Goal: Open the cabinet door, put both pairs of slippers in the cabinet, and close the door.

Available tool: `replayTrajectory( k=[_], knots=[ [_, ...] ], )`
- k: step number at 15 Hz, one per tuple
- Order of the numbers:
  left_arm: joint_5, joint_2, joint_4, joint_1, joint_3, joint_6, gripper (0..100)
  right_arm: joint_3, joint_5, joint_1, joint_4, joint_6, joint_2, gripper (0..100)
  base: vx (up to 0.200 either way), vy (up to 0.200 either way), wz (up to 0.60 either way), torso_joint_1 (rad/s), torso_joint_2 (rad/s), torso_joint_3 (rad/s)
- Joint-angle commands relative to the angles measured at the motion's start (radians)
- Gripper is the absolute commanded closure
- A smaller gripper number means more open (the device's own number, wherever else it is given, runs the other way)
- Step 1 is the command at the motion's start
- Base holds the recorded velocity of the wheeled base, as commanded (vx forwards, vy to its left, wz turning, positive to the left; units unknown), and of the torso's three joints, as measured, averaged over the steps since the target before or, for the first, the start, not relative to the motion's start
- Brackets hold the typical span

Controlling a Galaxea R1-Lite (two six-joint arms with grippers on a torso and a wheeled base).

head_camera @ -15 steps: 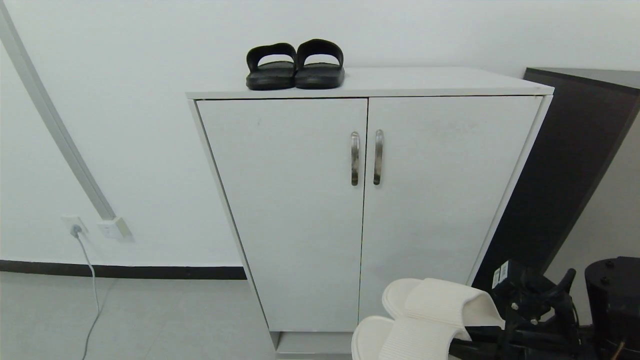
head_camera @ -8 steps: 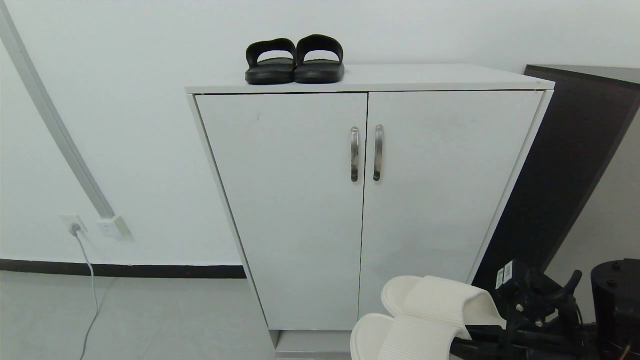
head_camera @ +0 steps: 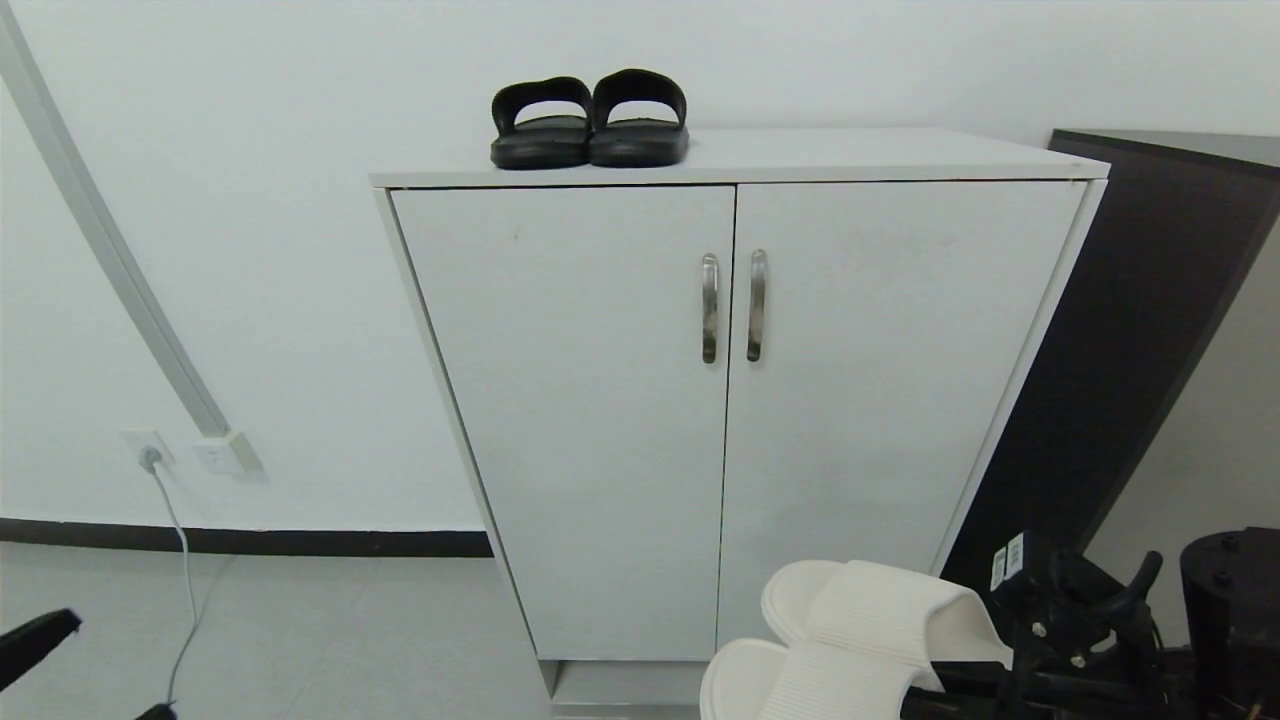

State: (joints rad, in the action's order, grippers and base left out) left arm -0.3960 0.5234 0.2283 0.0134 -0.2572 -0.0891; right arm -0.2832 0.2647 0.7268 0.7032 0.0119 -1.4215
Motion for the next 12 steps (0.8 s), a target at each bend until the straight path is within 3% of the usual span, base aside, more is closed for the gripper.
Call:
replayTrajectory(
  k=[1,2,4,5,12],
  knots=[
    [-0.119,0.291,0.174,0.008,-0.037,0.003,0,0.001,0.001,0.003,0.001,0.002,-0.008,100,0.000,0.000,0.00,0.000,0.00,0.000],
    [-0.130,0.334,0.215,0.016,-0.043,0.003,0,0.001,0.001,0.003,0.001,0.002,-0.011,100,0.000,0.000,0.00,0.000,0.00,0.000],
    [-0.133,0.466,0.332,0.109,-0.086,0.003,0,0.001,0.001,0.003,0.001,0.000,-0.013,100,0.000,0.000,0.00,0.000,0.00,0.000],
    [-0.130,0.503,0.352,0.131,-0.103,0.003,0,0.001,0.001,0.003,0.001,0.000,-0.014,100,0.000,0.000,0.00,0.000,0.00,0.000],
    [-0.124,0.825,0.364,0.399,-0.335,0.003,0,0.002,-0.001,0.005,0.001,0.002,-0.022,100,0.000,0.000,0.00,0.000,0.00,0.000]
  ],
)
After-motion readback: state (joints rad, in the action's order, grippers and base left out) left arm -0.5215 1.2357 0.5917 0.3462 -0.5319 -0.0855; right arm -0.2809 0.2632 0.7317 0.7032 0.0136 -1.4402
